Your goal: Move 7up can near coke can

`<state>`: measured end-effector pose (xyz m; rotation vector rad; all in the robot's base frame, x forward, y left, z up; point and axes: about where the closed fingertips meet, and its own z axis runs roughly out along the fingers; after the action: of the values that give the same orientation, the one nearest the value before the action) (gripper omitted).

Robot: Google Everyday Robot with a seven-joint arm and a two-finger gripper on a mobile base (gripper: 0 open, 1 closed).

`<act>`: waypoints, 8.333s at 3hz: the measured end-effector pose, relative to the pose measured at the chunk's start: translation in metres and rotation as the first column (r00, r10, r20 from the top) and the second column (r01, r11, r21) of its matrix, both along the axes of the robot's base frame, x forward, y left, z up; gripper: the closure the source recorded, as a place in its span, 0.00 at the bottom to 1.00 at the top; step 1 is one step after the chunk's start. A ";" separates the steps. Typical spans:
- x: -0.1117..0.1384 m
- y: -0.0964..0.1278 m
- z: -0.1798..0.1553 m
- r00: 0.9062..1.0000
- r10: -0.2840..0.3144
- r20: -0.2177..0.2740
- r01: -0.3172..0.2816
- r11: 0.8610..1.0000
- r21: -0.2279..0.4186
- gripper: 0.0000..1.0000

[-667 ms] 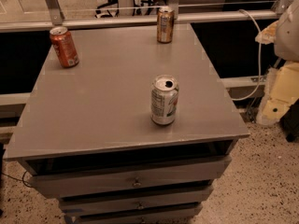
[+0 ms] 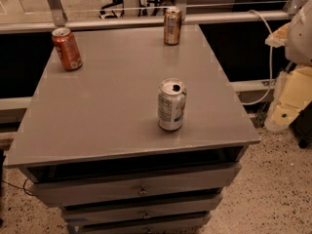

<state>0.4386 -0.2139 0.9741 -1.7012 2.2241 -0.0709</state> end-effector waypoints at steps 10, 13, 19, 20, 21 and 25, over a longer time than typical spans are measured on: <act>0.094 0.149 -0.072 0.960 0.194 0.202 -0.278 0.580 0.765 1.00; 0.121 0.178 -0.080 0.953 0.189 0.238 -0.303 0.520 0.799 1.00; 0.286 0.392 -0.072 0.900 0.317 0.300 -0.418 0.428 0.801 1.00; 0.302 0.406 -0.079 0.924 0.275 0.266 -0.365 0.424 0.829 1.00; 0.315 0.416 -0.084 0.945 0.232 0.231 -0.309 0.404 0.861 0.82; 0.324 0.432 -0.084 0.943 0.237 0.232 -0.303 0.329 0.894 0.00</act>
Offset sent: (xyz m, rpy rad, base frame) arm 0.0543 0.1104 -0.0601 0.6191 -0.0216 0.2077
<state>0.7627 0.2181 0.8900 -1.2652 1.3246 1.0270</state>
